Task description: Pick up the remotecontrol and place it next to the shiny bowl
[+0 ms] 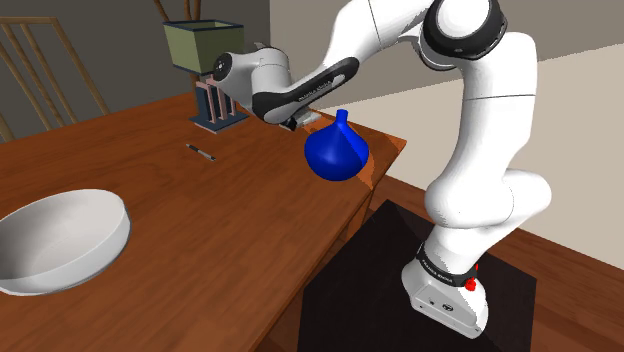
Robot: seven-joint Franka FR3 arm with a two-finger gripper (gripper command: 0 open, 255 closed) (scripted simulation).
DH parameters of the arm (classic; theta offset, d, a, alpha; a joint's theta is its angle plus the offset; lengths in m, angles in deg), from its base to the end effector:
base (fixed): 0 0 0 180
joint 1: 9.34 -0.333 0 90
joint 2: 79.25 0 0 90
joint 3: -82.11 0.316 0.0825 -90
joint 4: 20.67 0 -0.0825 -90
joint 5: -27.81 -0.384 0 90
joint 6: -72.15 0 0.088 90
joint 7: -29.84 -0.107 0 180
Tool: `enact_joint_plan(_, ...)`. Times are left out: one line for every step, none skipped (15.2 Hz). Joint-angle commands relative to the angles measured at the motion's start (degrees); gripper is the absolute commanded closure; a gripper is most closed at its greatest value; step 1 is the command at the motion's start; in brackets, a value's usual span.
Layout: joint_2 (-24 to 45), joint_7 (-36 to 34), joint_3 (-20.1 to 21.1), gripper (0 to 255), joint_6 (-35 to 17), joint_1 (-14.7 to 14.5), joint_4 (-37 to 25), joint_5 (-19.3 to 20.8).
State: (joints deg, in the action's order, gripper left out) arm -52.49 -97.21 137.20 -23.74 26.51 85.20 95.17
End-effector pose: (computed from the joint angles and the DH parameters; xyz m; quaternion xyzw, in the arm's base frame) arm 0.6061 0.0640 0.3588 0.6820 -0.6169 0.2967 0.2574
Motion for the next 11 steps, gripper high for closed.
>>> enact_joint_plan(-0.94,0.98,0.52,255,0.41,0.36,-0.40,-0.78)
enact_joint_plan(-1.37,1.48,0.75,255,0.61,0.53,-0.63,-1.15)
enact_joint_plan(-1.79,1.97,0.98,255,0.82,0.70,-0.87,-1.51)
enact_joint_plan(-2.21,2.48,1.20,255,1.03,0.87,-1.12,-1.87)
enact_joint_plan(-2.61,2.98,1.41,255,1.24,1.03,-1.38,-2.22)
enact_joint_plan(-3.01,3.48,1.61,255,1.47,1.18,-1.66,-2.56)
enact_joint_plan(-3.40,3.98,1.81,255,1.69,1.33,-1.95,-2.90)
enact_joint_plan(-3.79,4.49,2.01,255,1.93,1.47,-2.25,-3.24)
enact_joint_plan(-4.16,5.00,2.19,255,2.17,1.60,-2.56,-3.57)
enact_joint_plan(-4.53,5.50,2.38,255,2.42,1.73,-2.89,-3.89)
enact_joint_plan(-4.88,6.01,2.55,255,2.67,1.85,-3.23,-4.20)
